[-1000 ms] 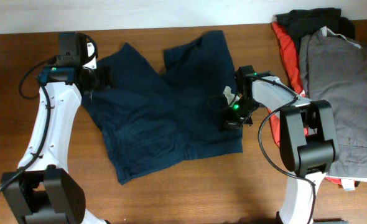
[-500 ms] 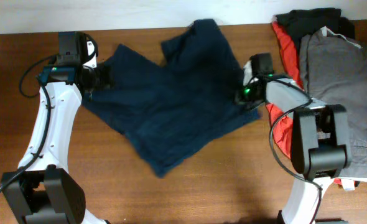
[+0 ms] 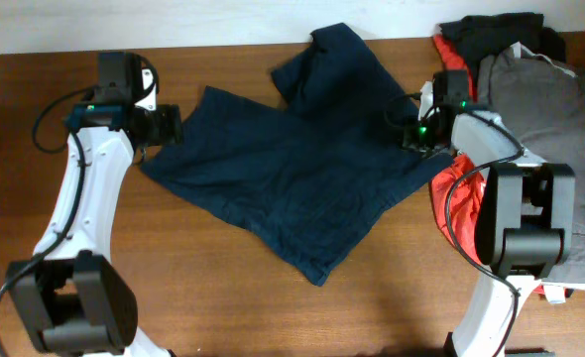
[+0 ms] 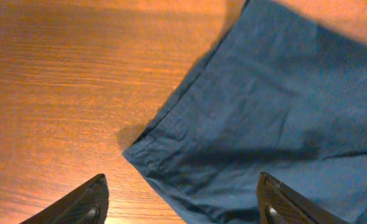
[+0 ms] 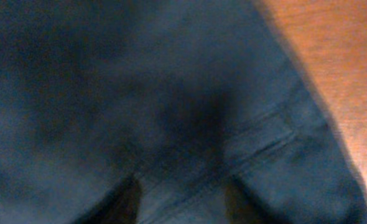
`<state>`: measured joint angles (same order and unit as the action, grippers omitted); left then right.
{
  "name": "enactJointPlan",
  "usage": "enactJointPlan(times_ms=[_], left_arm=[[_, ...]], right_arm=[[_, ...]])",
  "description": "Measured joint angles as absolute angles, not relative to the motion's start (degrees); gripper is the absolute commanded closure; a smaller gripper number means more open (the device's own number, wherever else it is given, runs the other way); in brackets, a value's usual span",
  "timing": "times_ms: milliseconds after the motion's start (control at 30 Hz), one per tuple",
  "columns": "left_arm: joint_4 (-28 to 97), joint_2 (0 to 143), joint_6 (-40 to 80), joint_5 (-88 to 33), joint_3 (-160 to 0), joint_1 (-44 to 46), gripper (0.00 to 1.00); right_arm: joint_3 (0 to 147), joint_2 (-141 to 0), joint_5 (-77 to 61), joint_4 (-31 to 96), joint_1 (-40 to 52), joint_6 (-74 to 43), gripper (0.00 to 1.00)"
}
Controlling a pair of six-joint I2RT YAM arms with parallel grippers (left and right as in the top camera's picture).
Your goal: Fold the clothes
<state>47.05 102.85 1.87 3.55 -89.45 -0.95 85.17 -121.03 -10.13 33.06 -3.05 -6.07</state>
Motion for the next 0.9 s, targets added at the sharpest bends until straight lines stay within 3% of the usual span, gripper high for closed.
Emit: enactJointPlan(times_ms=[333,900], left_arm=[[46.44,112.14,-8.29,3.73,-89.45,-1.10,0.16],[53.91,117.12,-6.15,-0.67,-89.47,-8.93,0.16]], right_arm=[[106.19,-120.11,-21.76,63.53,-2.44,-1.45,0.35],[106.56,-119.94,-23.24,68.27,2.63,0.71,0.36]])
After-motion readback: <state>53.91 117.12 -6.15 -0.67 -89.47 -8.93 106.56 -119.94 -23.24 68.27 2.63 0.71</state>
